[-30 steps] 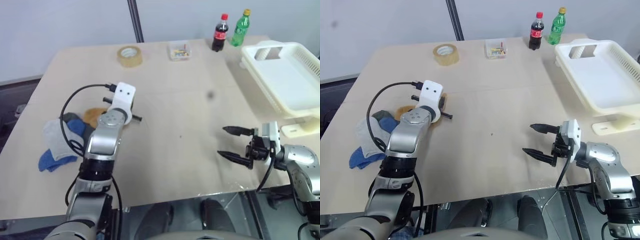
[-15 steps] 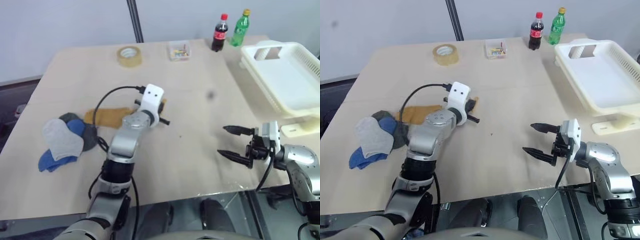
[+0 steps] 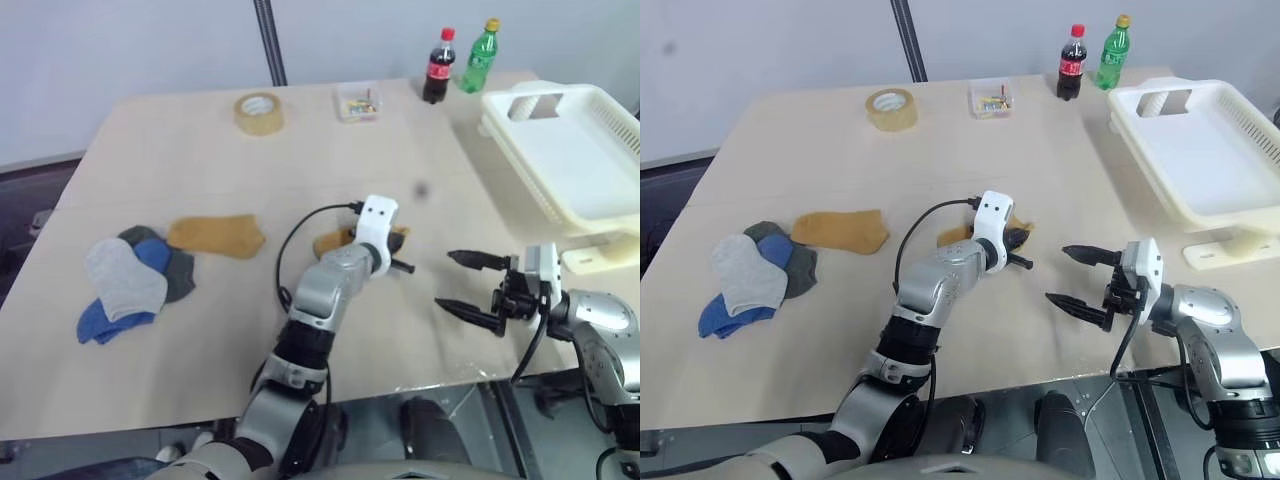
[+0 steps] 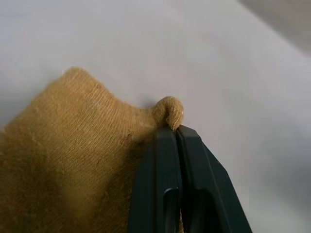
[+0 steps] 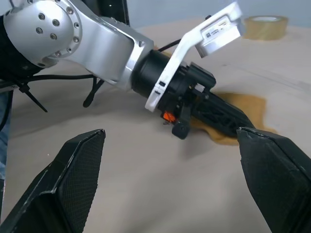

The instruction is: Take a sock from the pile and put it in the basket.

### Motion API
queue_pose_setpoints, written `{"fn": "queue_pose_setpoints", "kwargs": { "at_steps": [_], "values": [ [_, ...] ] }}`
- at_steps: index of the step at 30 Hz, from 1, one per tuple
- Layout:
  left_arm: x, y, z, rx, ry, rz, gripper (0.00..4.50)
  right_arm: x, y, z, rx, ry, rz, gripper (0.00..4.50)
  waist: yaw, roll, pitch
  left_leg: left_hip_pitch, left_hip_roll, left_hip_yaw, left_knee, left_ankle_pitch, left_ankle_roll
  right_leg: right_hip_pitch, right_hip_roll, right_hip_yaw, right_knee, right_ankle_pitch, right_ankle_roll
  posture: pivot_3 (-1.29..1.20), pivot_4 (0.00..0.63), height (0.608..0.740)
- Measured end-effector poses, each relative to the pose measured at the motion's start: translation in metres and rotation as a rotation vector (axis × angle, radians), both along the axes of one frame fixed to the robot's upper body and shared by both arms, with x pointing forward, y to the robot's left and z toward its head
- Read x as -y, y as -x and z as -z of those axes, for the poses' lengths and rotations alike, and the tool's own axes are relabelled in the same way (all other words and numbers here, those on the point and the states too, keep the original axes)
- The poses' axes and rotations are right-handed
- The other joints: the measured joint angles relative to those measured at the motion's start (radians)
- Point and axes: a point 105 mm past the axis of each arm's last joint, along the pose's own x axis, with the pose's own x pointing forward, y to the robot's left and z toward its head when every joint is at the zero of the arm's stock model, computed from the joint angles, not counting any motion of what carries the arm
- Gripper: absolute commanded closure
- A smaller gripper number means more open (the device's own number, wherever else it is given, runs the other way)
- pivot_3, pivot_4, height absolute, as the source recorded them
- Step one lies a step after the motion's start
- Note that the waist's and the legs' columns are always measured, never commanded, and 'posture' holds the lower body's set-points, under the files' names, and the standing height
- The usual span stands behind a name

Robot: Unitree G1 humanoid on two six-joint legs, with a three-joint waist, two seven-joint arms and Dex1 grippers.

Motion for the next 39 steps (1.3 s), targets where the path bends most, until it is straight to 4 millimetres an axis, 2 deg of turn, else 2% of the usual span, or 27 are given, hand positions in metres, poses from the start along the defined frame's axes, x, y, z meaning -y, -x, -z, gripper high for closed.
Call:
{"fn": "queue_pose_setpoints", "kwargs": {
  "at_steps": [2,6,8,12,15,19,20,22,24,26,29,32,33,34,36,37,39],
  "values": [
    [0.002,0.0,0.0,0.003,0.019,0.007,3.68,0.0,0.0,0.0,0.0,0.001,0.002,0.0,0.001,0.0,0.0,0.0,0.0,0.0,0.001,0.0,0.0,0.0,0.0,0.0,0.0,0.0,0.001,0.0,0.15,0.74],
    [0.005,0.0,-0.008,0.034,0.061,0.018,1.81,0.001,-0.001,0.0,0.002,0.0,0.009,0.0,0.001,0.0,0.0,0.0,0.0,0.0,0.001,0.0,0.0,0.0,0.0,0.0,0.0,0.0,0.001,0.0,0.15,0.74],
    [0.007,0.002,-0.02,0.059,0.119,0.043,1.81,0.001,-0.001,-0.001,0.003,0.0,0.014,0.0,0.001,0.0,0.0,-0.001,0.0,0.0,0.001,0.0,0.0,0.0,0.0,0.0,0.0,0.0,0.001,0.0,0.15,0.74],
    [0.006,0.011,-0.064,0.163,0.264,0.105,1.81,0.002,-0.006,-0.002,0.014,0.008,0.026,0.0,-0.001,0.0,0.0,0.0,0.0,0.001,0.001,0.0,0.0,0.0,0.0,0.001,0.0,0.0,0.001,0.0,0.15,0.74],
    [-0.014,0.006,-0.082,0.24,0.22,0.079,1.81,-0.002,-0.02,-0.01,0.055,0.025,0.058,0.0,-0.004,0.0,0.0,0.001,0.001,0.002,0.001,0.0,0.0,0.001,0.001,0.002,0.0,0.001,0.001,0.0,0.15,0.74],
    [-0.07,-0.01,-0.065,0.265,-0.006,-0.044,1.81,-0.008,-0.054,-0.007,0.05,0.074,0.196,0.0,-0.021,0.001,0.0,0.002,0.002,0.002,0.001,0.0,0.0,0.0,0.002,0.002,0.001,0.001,0.001,0.0,0.15,0.74],
    [-0.073,-0.011,-0.062,0.261,-0.02,-0.052,1.81,-0.008,-0.056,-0.007,0.048,0.077,0.206,0.0,-0.021,0.001,0.0,0.001,0.001,0.002,0.001,0.0,0.0,0.0,0.002,0.002,0.001,0.001,0.001,0.0,0.15,0.74],
    [-0.101,-0.01,-0.036,0.204,-0.106,-0.086,1.81,-0.024,-0.071,0.004,-0.019,0.106,0.24,0.0,-0.022,0.0,0.0,-0.002,-0.001,0.0,0.001,0.0,0.0,-0.002,0.0,0.001,-0.001,0.001,0.001,0.0,0.15,0.74],
    [-0.119,-0.002,-0.011,0.126,-0.155,-0.094,1.81,-0.043,-0.078,0.011,-0.086,0.108,0.25,0.0,-0.03,0.0,0.0,-0.002,-0.001,-0.001,0.0,0.0,0.0,-0.003,0.0,0.001,-0.001,0.001,0.001,0.0,0.15,0.74],
    [-0.125,0.004,0.001,0.075,-0.158,-0.101,1.81,-0.049,-0.083,0.018,-0.139,0.105,0.274,0.0,-0.025,0.0,0.0,-0.002,-0.001,-0.003,0.0,0.0,0.0,-0.002,0.0,0.0,-0.001,0.001,0.001,0.0,0.15,0.74],
    [-0.128,0.012,-0.001,0.072,-0.161,-0.084,1.81,-0.064,-0.09,0.024,-0.242,0.102,0.299,0.0,-0.026,0.0,0.0,-0.002,-0.001,-0.003,0.001,0.0,0.0,-0.002,0.0,0.0,0.0,0.001,0.001,0.0,0.15,0.74],
    [-0.132,0.016,0.0,0.079,-0.186,-0.078,1.81,-0.067,-0.093,0.028,-0.28,0.123,0.313,0.0,-0.027,0.0,0.0,-0.002,-0.001,-0.003,0.001,0.0,0.0,-0.002,0.0,0.0,0.0,0.001,0.001,0.0,0.15,0.74],
    [-0.135,0.019,0.001,0.079,-0.192,-0.079,1.76,-0.071,-0.095,0.026,-0.303,0.102,0.323,0.53,-0.028,0.0,0.0,-0.002,-0.001,-0.003,0.001,0.0,0.0,-0.002,0.0,0.0,0.0,0.001,0.001,0.0,0.15,0.74],
    [-0.134,0.02,0.004,0.073,-0.195,-0.068,1.76,-0.074,-0.097,0.026,-0.325,0.091,0.334,0.78,-0.03,0.0,-0.001,-0.001,-0.001,-0.002,0.001,0.0,0.0,-0.002,0.0,0.0,0.0,0.001,0.001,0.0,0.15,0.74],
    [-0.133,0.022,0.005,0.079,-0.204,-0.057,1.76,-0.076,-0.098,0.026,-0.341,0.088,0.335,1.69,-0.029,0.0,-0.001,-0.001,-0.001,-0.003,0.001,0.0,0.0,-0.002,0.0,0.0,0.0,0.001,0.001,0.0,0.15,0.74],
    [-0.133,0.022,0.005,0.08,-0.206,-0.055,1.76,-0.076,-0.097,0.026,-0.344,0.088,0.335,1.93,-0.029,0.0,-0.001,-0.001,-0.001,-0.002,0.001,0.0,0.0,-0.002,0.0,0.0,0.0,0.001,0.001,0.0,0.15,0.74],
    [-0.133,0.024,0.006,0.089,-0.211,-0.048,1.76,-0.076,-0.096,0.027,-0.371,0.082,0.331,2.73,-0.029,0.0,-0.001,-0.002,-0.001,-0.002,0.001,0.0,0.0,-0.002,0.0,0.0,0.0,0.001,0.001,0.0,0.15,0.74]
  ]
}}
